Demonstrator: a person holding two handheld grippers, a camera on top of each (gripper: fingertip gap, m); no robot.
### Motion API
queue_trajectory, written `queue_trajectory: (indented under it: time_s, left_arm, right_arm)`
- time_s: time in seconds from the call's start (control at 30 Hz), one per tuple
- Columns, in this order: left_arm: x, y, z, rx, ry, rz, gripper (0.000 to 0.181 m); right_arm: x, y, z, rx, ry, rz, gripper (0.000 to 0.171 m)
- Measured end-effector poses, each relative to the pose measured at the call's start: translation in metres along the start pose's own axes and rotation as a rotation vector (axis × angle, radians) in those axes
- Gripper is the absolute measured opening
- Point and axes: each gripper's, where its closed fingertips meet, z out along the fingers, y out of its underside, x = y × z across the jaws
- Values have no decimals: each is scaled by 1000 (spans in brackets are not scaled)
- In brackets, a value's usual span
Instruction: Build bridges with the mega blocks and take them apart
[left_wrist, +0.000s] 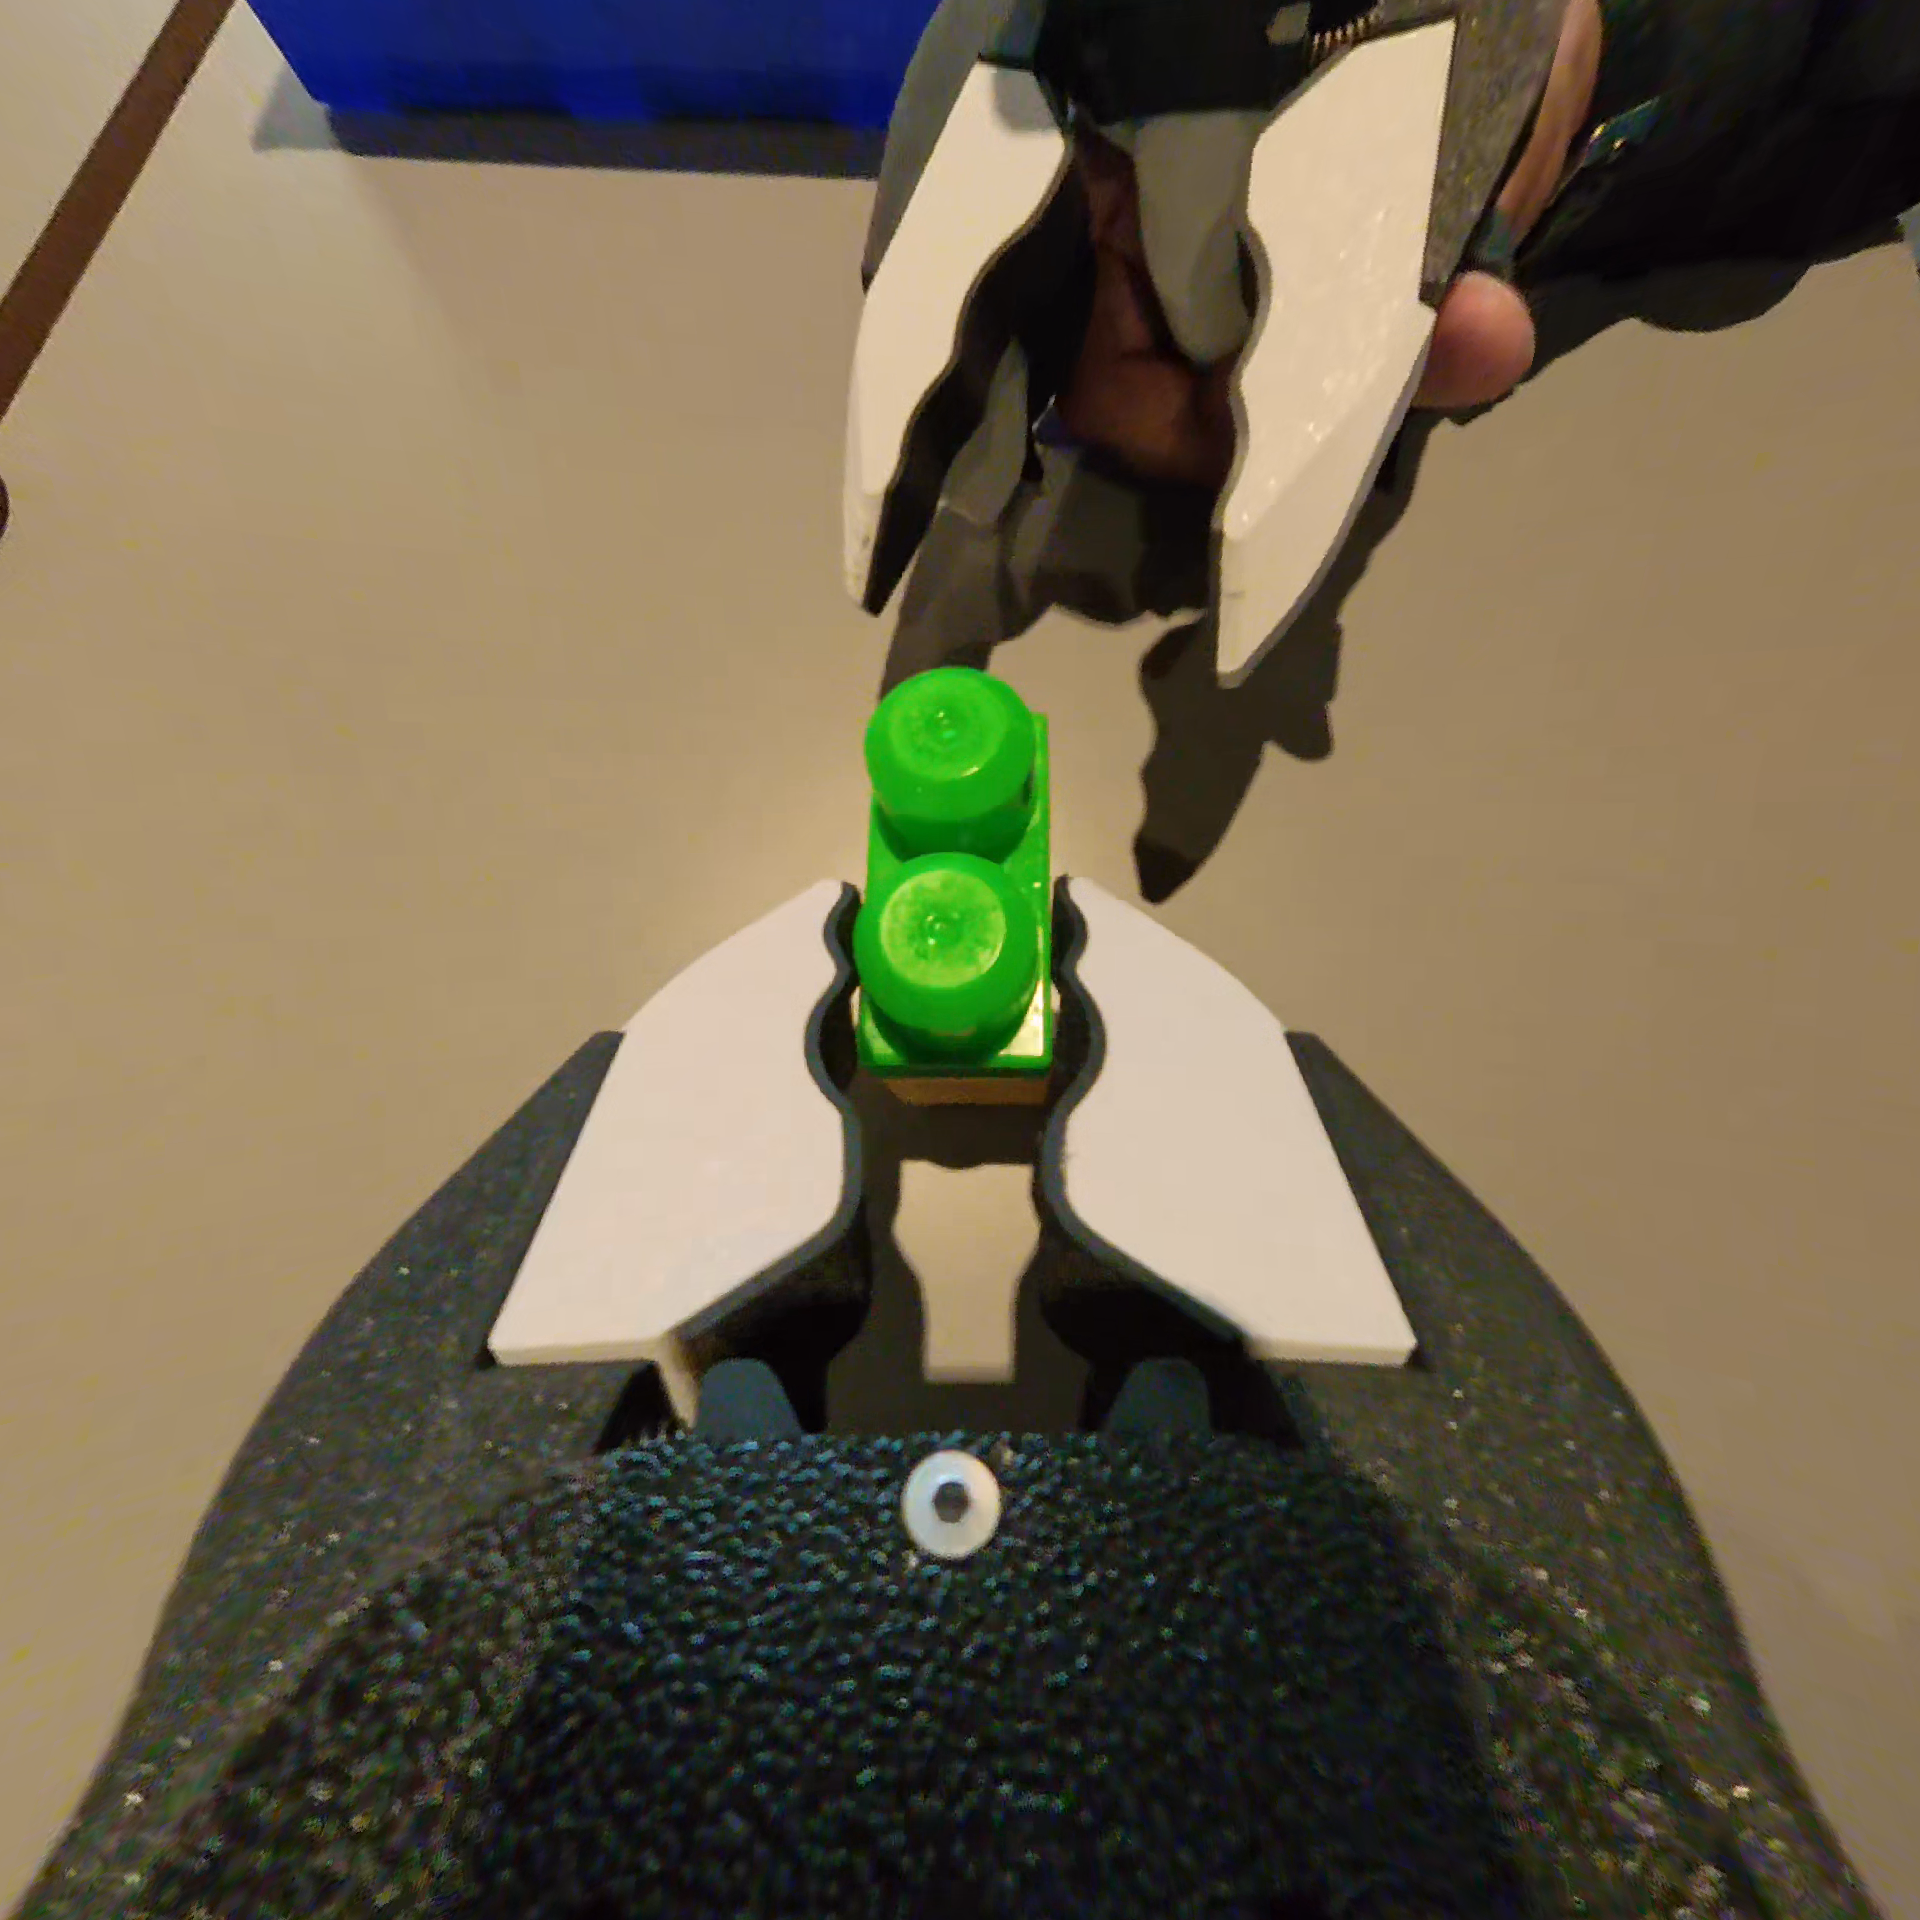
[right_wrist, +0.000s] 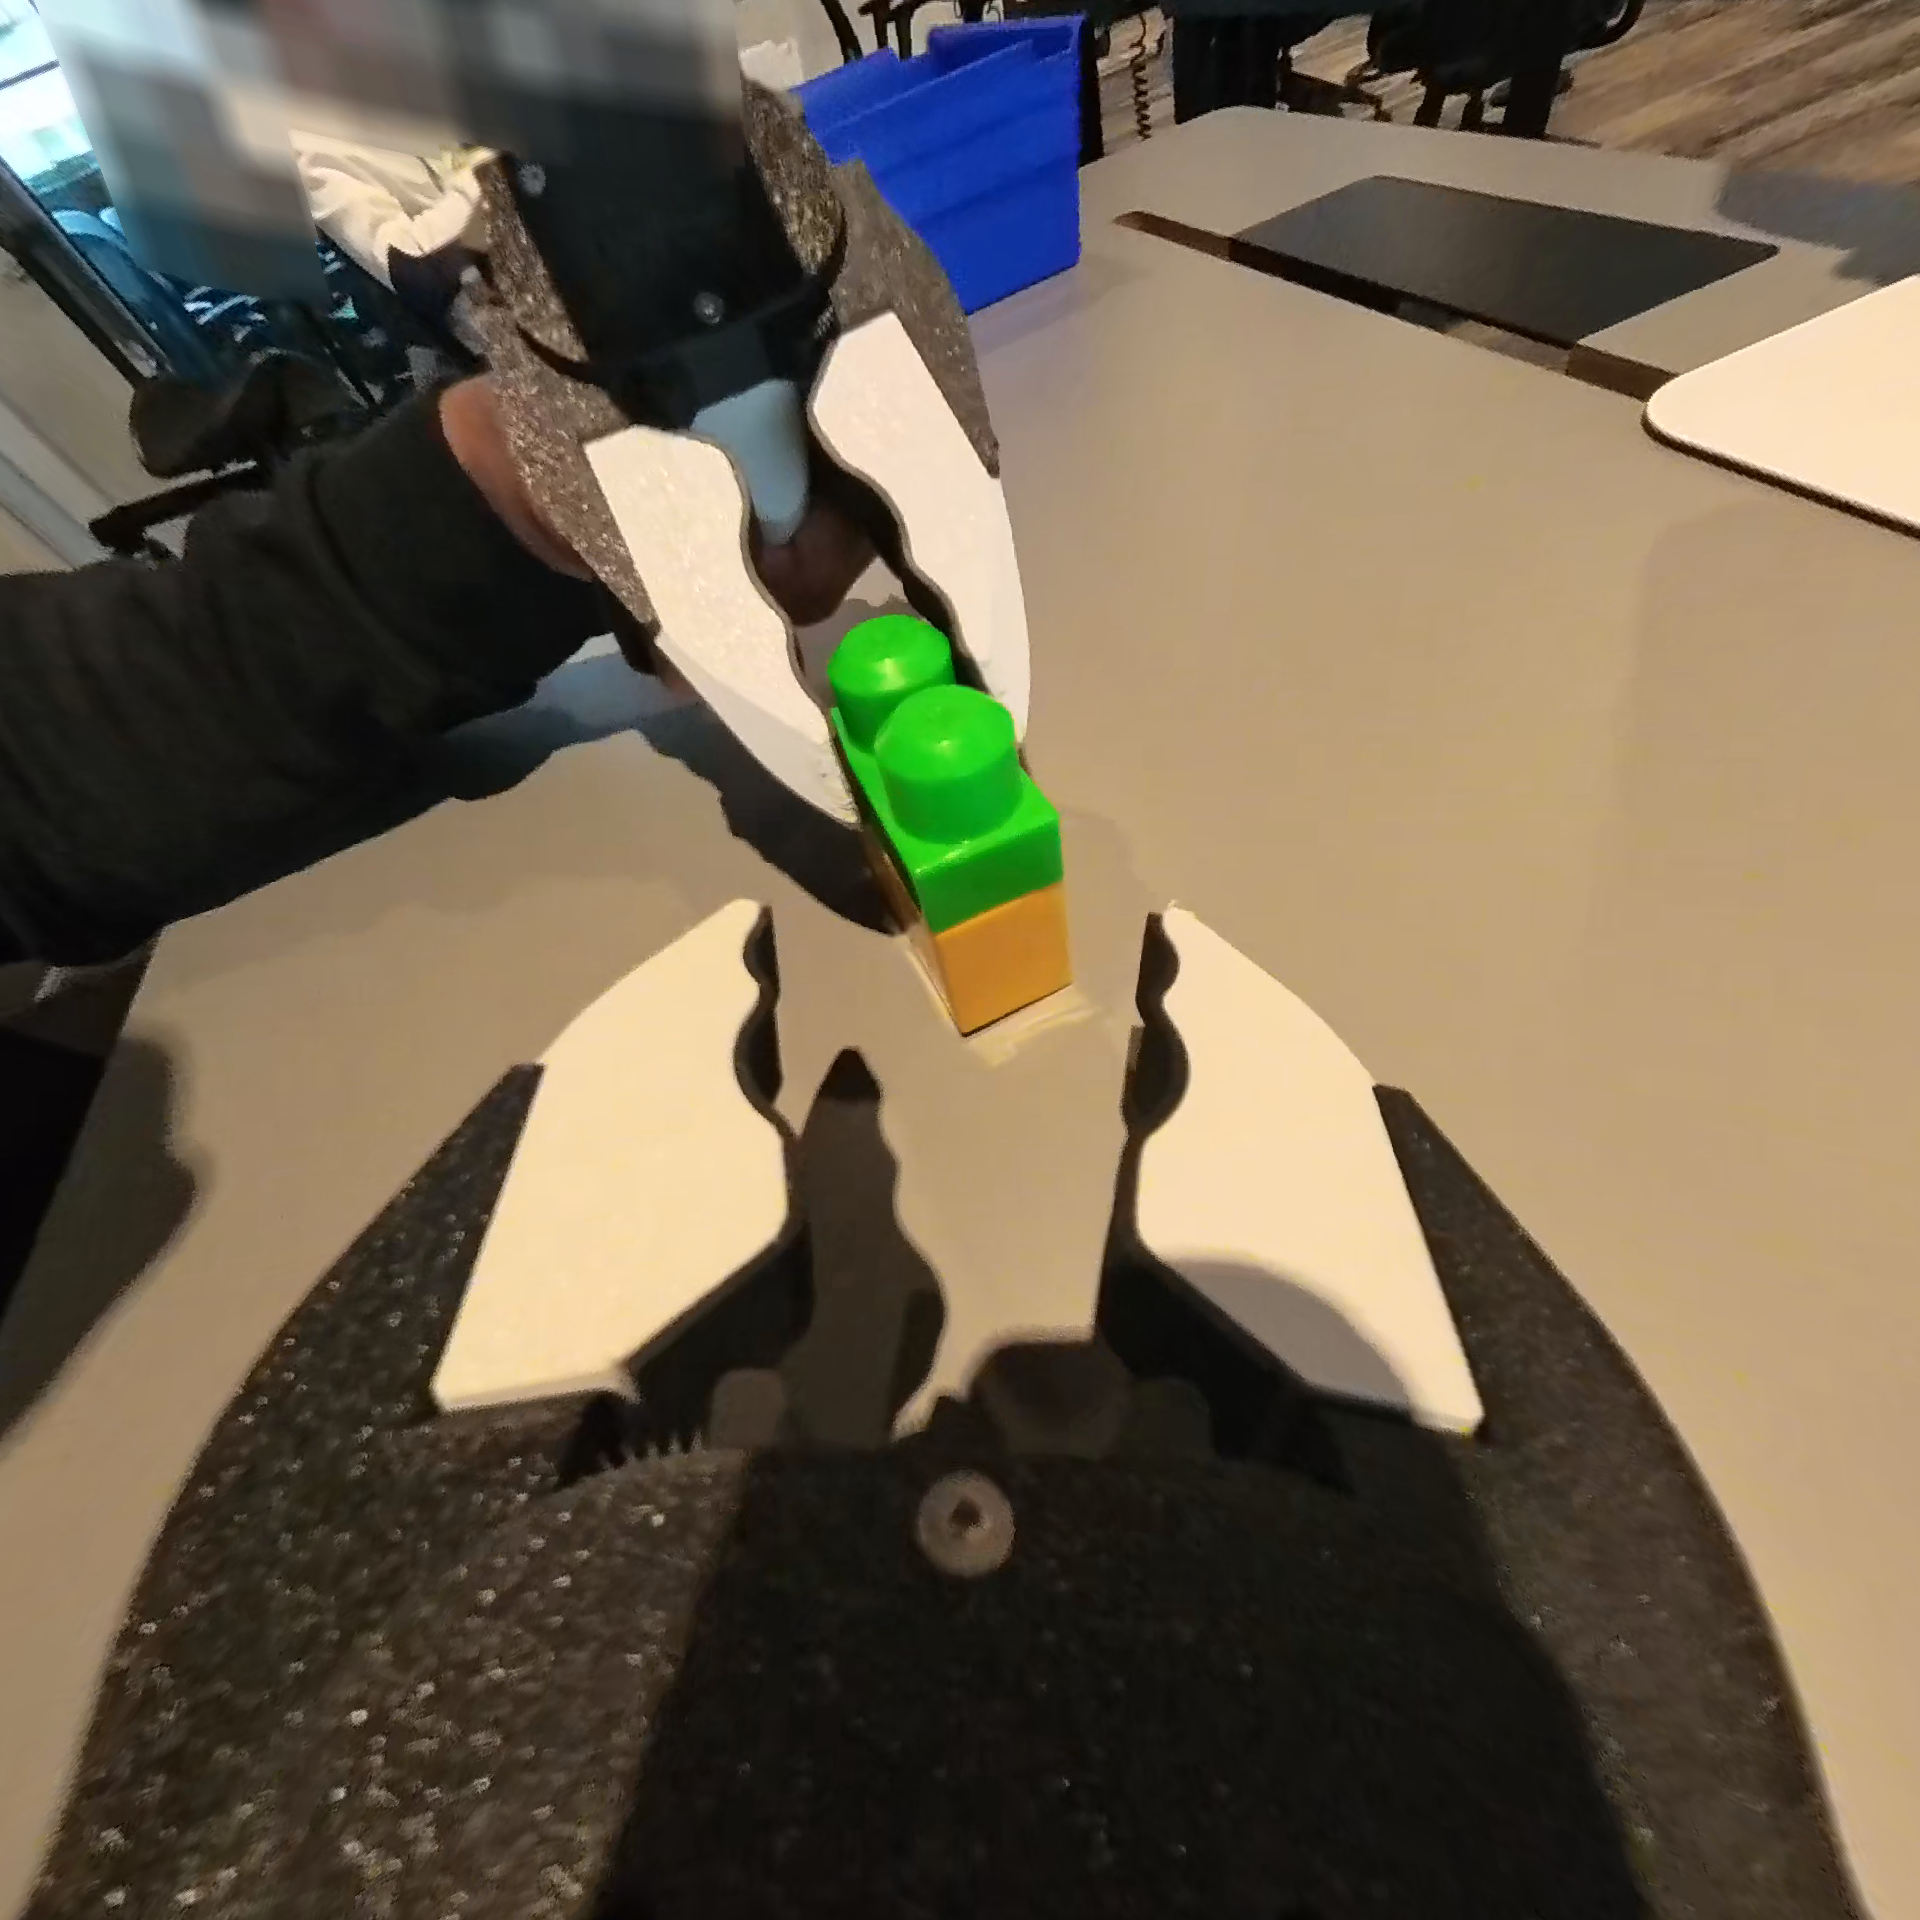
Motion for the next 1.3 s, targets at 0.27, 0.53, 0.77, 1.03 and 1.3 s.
queue_trajectory:
  time_s: [0.27, 0.53, 0.77, 1.03, 1.3]
  left_arm:
    - [4, 4, 0, 66, 17, -80, 36]
    - [1, -10, -8, 252, 108, -311, 35]
    - [19, -36, -8, 411, 275, -384, 35]
    - [22, -45, -9, 498, 367, -479, 35]
    - [22, -42, -10, 497, 507, -714, 35]
  right_arm:
    - [-2, 3, 2, -24, -16, 3, 65]
    - [-5, 8, 5, -61, -33, -15, 67]
    - [-12, 6, 4, -47, -97, -11, 68]
    - [-21, 9, 4, -64, -127, -65, 42]
    - [-22, 11, 4, -77, -120, -95, 41]
